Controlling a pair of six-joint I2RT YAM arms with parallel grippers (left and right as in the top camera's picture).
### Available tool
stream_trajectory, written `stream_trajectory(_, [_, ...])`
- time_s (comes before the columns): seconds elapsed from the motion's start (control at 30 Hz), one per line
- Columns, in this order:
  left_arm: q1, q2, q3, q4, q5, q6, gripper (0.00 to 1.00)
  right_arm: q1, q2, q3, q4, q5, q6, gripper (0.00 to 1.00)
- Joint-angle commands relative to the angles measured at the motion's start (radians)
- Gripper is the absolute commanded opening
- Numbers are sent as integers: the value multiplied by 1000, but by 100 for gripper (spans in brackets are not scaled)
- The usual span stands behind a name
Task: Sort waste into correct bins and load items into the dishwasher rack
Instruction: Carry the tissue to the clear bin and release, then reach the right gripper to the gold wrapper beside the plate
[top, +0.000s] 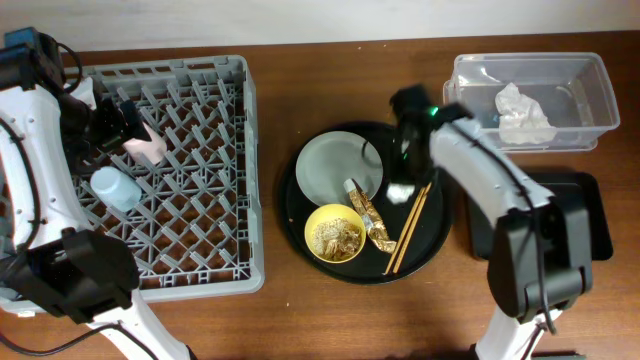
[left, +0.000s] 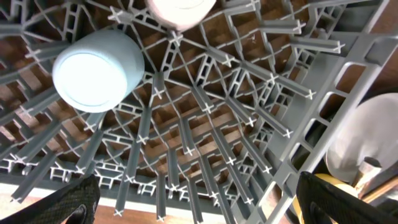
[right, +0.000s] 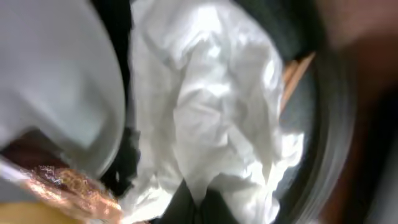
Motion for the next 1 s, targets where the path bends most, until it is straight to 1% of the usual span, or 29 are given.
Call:
stream_trajectory(0.0, [3, -40, 17, -2, -4, 2, 100, -76, -13, 267, -127, 102, -17, 4])
stream_trajectory(0.07, [3, -40, 17, -2, -4, 2, 100, -142, -13, 434, -179, 117, -13, 4])
stream_trajectory(0.1, [3, -40, 17, -2, -4, 2, 100, -163, -13, 468, -178, 117, -11, 4])
stream_trajectory(0.17, [3, -40, 17, -2, -4, 2, 100, -228, -13, 547, -160, 119, 43, 4])
stream_trajectory(0.2, [3, -40, 17, -2, -4, 2, 100, -274, -13, 570, -126, 119, 69, 4])
stream_trajectory(0.33, [3, -40, 17, -2, -4, 2, 100, -396, 6, 555, -15, 115, 71, 4])
stream_trajectory(0.43, [3, -40, 17, -2, -4, 2, 100, -440, 51, 545, 55, 113, 70, 12])
stream_trajectory(0.47, [3, -40, 17, -2, -4, 2, 100, -448, 70, 545, 73, 113, 71, 24])
stream_trajectory(0.5, [3, -40, 17, -2, -4, 2, 100, -454, 87, 545, 88, 113, 71, 46])
stream_trajectory(0.57, [3, -40, 17, -2, -4, 2, 100, -460, 129, 545, 114, 108, 71, 99])
stream_trajectory(0.63, [3, -40, 17, -2, -4, 2, 100, -458, 158, 545, 118, 105, 70, 99])
stream_trajectory(0.7, [3, -40, 17, -2, -4, 2, 100, -456, 168, 545, 99, 74, 39, 98])
stream_trajectory(0.8, [3, -40, 17, -2, -4, 2, 100, -458, 131, 556, -19, -15, 29, 99])
stream_trajectory(0.87, [3, -40, 17, -2, -4, 2, 100, -456, 79, 563, -102, -139, 20, 99])
stream_trajectory(0.9, [3, -40, 17, -2, -4, 2, 100, -453, 57, 563, -134, -204, -14, 99])
stream_trajectory(0.93, [3, -40, 17, -2, -4, 2, 100, -448, 33, 563, -170, -280, -60, 99])
stream_trajectory(0.97, [3, -40, 17, -2, -4, 2, 100, -422, -14, 563, -271, -420, -176, 99])
